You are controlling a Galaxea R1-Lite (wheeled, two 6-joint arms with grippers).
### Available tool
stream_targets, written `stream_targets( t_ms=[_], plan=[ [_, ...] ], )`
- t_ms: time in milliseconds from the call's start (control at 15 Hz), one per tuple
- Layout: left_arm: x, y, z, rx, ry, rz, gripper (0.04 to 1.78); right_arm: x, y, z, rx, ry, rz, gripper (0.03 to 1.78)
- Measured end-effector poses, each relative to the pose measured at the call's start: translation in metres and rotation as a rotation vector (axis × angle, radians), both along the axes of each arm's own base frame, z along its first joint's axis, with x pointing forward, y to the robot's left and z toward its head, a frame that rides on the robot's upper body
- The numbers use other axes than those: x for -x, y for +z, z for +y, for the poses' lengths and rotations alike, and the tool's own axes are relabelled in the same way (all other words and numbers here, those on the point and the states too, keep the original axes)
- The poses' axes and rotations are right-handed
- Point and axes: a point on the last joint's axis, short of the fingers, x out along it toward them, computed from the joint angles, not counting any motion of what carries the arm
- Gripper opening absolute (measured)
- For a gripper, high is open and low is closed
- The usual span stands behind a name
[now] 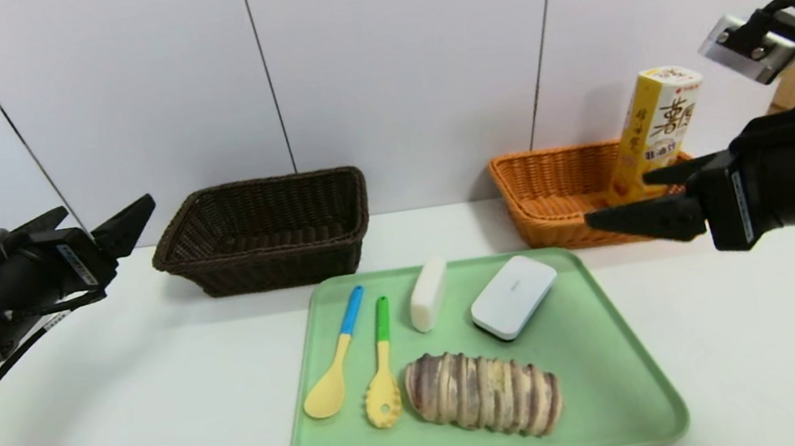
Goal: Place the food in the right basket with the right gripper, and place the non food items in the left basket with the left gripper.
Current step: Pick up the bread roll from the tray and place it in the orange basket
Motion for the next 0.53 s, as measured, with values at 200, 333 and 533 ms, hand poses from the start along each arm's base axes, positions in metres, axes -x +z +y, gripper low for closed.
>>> stream_targets(
  t_ms=[200,333,533],
  plan=[
    [0.001,-0.002,0.000,-0.003,0.000,-0.001,1.69,0.010,-0.009,0.031,0.021,0.224,0.097,1.69],
    [0.001,-0.002,0.000,-0.006,0.000,0.001,1.69,0.003,-0.022,0.046,0.061,0.281,0.133,1.69],
    [0.002,-0.004,0.000,-0.009,0.001,0.006,1.69,-0.013,-0.044,0.062,0.184,0.342,0.177,1.69]
  ],
)
